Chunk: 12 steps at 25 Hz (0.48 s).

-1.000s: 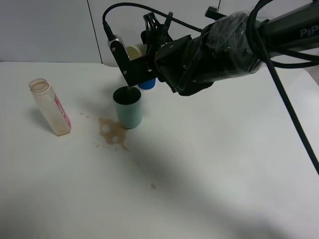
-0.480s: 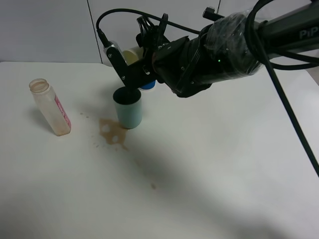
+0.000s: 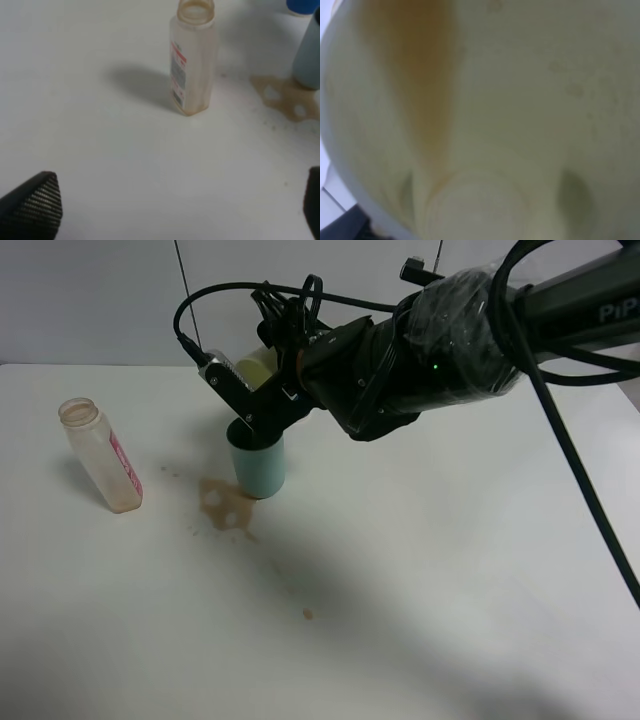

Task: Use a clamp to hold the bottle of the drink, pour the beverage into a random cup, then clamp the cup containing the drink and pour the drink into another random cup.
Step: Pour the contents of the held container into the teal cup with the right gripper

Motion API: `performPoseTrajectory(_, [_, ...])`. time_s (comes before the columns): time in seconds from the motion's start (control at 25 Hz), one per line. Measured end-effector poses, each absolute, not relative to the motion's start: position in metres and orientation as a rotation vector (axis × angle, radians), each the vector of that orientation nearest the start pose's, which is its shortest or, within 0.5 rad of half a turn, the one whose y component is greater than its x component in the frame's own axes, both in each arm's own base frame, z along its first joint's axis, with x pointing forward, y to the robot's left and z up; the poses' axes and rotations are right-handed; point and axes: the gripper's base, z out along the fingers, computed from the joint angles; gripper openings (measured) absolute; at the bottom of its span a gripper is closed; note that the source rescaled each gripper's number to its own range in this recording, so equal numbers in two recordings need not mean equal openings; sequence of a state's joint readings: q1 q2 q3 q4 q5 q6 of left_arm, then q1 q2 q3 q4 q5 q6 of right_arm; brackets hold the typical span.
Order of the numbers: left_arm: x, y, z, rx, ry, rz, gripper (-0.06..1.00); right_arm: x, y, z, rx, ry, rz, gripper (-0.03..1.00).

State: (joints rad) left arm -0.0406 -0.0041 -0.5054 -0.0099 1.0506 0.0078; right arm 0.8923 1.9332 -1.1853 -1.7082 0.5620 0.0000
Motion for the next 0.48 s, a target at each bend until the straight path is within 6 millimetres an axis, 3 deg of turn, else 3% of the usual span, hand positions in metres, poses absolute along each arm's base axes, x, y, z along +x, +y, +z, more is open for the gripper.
performPoseTrajectory(0.48, [-0.0058, -0.0005, 0.2796, 0.049, 2.024, -0.033, 0.93, 0.2967, 0.2904, 0.1952, -2.125, 0.799, -1.138, 0.0])
